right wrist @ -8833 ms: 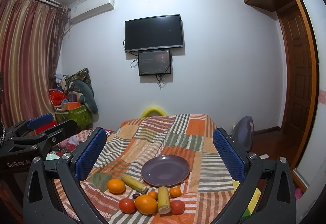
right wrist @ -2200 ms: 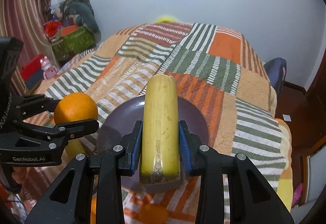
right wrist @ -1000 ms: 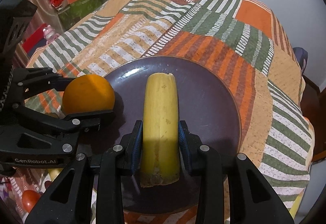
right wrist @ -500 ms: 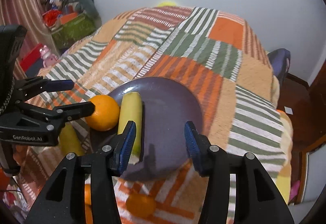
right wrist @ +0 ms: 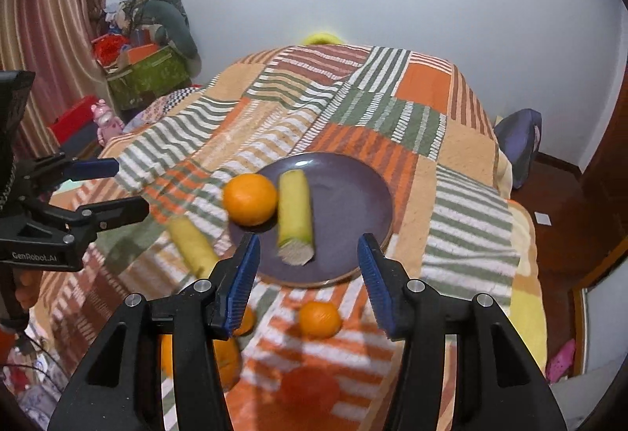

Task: Organize fruits
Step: 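Open the left tool over the plate while the right tool releases the banana there, then grasp a second large orange with the right tool while the left tool approaches the corn cob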

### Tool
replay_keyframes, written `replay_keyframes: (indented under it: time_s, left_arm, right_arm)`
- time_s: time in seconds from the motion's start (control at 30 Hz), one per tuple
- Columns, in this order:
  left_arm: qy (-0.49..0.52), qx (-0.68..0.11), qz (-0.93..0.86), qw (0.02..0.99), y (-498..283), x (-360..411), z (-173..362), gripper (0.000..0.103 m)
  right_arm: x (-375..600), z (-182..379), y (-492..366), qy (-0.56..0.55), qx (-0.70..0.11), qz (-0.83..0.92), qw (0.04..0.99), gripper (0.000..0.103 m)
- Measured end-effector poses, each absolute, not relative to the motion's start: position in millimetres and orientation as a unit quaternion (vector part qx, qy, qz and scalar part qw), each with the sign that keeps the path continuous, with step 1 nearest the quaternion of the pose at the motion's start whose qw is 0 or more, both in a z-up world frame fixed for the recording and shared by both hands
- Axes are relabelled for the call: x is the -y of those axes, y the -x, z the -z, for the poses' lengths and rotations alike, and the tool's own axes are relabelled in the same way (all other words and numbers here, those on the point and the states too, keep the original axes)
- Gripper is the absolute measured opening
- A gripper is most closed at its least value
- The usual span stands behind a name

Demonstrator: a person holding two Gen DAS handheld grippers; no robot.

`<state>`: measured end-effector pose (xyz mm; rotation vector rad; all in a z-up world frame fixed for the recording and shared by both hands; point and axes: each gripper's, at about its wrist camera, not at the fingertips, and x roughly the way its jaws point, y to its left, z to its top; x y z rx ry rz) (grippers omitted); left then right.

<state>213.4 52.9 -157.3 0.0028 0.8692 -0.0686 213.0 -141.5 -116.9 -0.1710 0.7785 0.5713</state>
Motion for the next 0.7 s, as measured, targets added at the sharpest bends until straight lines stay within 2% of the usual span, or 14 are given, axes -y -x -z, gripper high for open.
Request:
replay_keyframes:
  time_s: [0.1,0.17,0.23,0.7]
  left_arm:
    - [0.002,-0.425,0.034,0.905,-198,-54,156,0.085]
    - [0.007,-0.428,0.034,0.903,-190,-54,157,0.086]
    - [0.009,-0.430,0.035,0.902,-183,-53,158,0.086]
    - [0.020,-0.465,0.032,0.884,-143,-58,185,0.087]
  right_arm:
    - [138,121,-197,0.079,-0.378,-0.283,0.878,0.049]
    - [135,125,-187,0.080,-0.382,-0.287,0.875,0.053]
    - [132,130,-177,0.078,-0.383,-0.290,0.874,0.063]
    - [110,181,-158,0.064,-0.448,-0.307,0.838,0.063]
